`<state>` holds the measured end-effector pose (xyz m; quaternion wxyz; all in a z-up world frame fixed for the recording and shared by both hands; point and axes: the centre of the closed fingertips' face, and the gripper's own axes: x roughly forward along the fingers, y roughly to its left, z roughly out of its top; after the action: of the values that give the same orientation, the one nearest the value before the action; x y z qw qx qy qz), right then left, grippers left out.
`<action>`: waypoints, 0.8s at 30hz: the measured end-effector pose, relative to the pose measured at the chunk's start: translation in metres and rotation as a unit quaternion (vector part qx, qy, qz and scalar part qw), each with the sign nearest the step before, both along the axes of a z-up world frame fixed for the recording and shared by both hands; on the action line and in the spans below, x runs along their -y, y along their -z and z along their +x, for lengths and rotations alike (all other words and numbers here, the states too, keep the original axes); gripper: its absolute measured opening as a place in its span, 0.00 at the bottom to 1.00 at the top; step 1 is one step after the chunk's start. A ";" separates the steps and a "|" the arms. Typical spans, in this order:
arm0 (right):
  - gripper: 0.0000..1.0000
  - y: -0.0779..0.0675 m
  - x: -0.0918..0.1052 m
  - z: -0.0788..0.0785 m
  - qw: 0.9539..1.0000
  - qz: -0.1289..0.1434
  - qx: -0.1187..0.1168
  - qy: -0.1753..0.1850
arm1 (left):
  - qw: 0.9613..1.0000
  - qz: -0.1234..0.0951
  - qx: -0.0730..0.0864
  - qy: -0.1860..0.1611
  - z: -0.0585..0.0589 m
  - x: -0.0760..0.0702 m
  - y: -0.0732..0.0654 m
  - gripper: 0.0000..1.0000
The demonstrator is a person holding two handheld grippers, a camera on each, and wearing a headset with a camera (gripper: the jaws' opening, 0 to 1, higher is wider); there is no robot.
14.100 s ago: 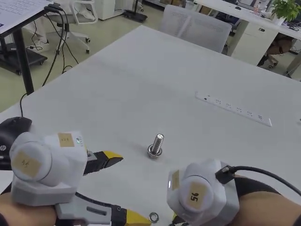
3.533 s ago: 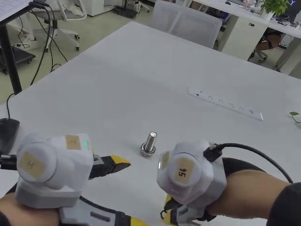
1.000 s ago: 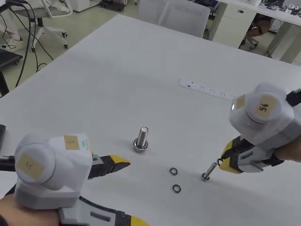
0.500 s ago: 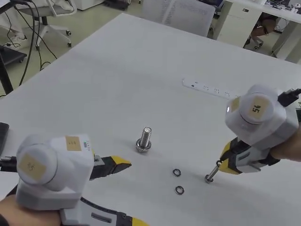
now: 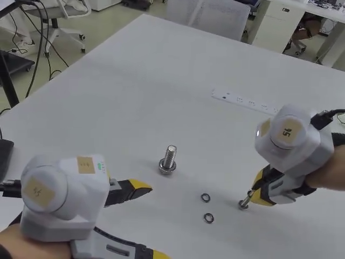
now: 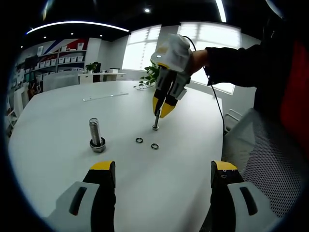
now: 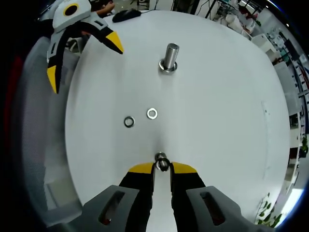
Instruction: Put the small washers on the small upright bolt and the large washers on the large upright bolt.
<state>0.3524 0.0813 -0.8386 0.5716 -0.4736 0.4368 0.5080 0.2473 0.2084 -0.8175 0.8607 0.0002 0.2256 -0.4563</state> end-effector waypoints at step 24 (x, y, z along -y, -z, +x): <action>0.14 0.030 -0.003 -0.004 1.000 -0.005 -0.017 0.001 | 1.000 0.001 -0.002 -0.008 0.000 -0.003 0.002 0.81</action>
<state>0.3489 0.0848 -0.8682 0.5619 -0.4676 0.4498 0.5131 0.2471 0.2115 -0.8197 0.8639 -0.0019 0.2275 -0.4494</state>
